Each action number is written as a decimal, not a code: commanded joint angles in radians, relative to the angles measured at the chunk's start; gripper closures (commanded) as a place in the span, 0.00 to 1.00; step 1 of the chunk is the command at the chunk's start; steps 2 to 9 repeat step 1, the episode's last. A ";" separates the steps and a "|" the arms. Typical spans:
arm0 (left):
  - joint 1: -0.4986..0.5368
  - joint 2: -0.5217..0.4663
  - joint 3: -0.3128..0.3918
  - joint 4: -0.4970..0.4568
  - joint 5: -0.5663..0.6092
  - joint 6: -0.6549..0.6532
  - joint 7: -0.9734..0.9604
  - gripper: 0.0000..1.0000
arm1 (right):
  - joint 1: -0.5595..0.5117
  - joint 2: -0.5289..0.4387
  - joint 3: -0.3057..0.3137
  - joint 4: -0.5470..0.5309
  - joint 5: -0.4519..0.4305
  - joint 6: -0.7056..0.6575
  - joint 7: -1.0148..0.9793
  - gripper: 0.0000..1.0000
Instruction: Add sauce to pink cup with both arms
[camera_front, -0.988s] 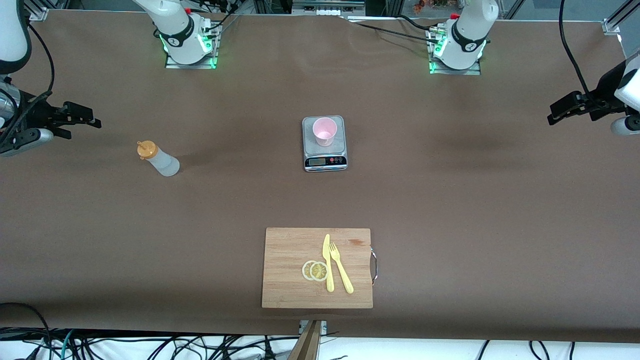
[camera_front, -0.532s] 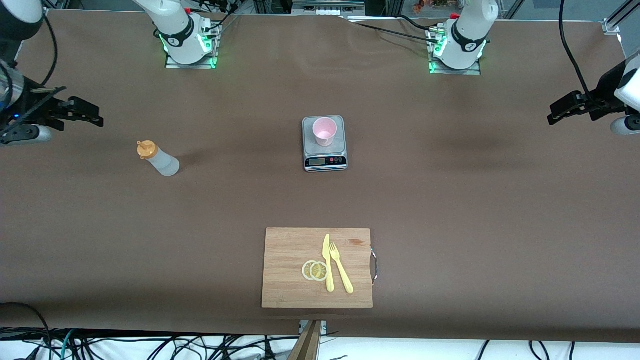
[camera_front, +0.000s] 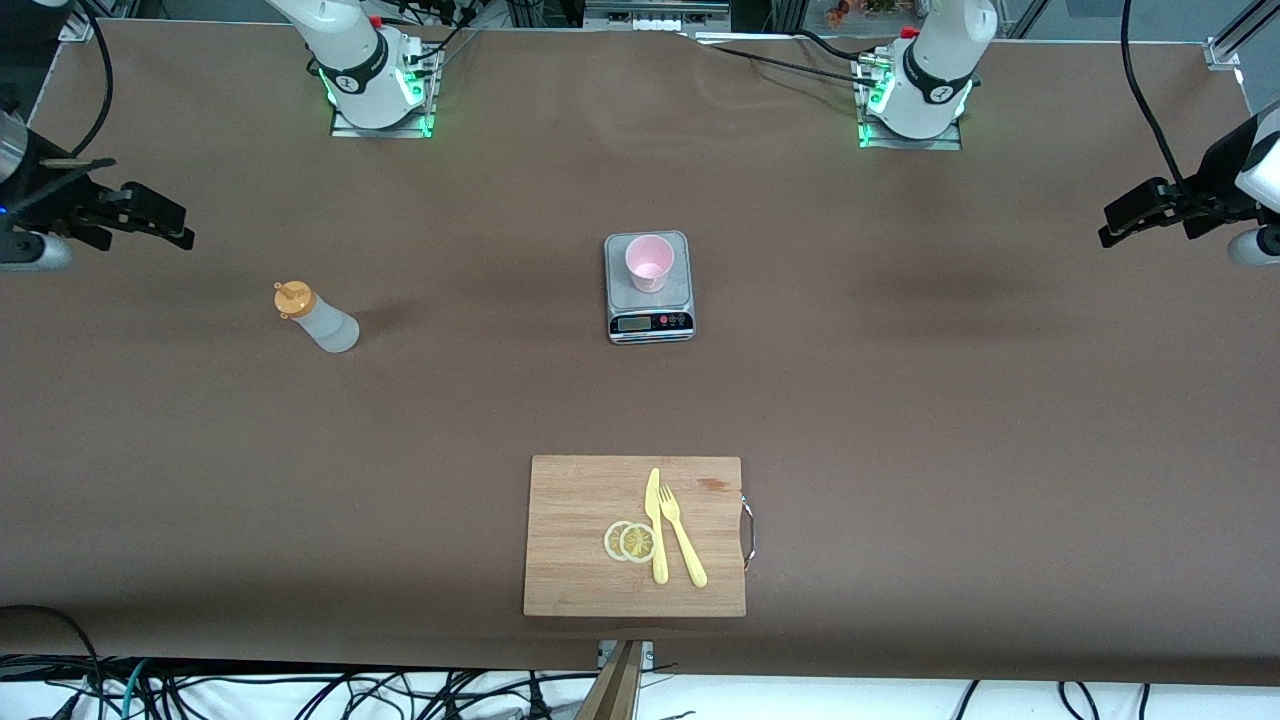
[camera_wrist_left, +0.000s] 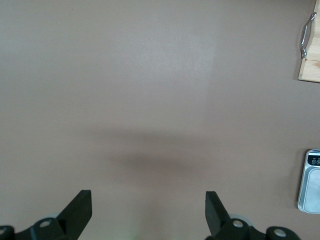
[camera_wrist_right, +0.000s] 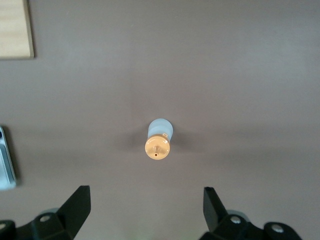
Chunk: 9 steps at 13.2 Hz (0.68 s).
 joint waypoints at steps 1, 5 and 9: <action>0.001 -0.018 0.001 -0.018 0.017 0.005 0.022 0.00 | -0.015 -0.025 0.023 -0.008 0.001 -0.004 0.088 0.00; 0.001 -0.018 0.001 -0.018 0.017 0.005 0.022 0.00 | -0.015 -0.025 0.023 -0.008 0.001 -0.004 0.088 0.00; 0.001 -0.018 0.001 -0.018 0.017 0.005 0.022 0.00 | -0.015 -0.025 0.023 -0.008 0.001 -0.004 0.088 0.00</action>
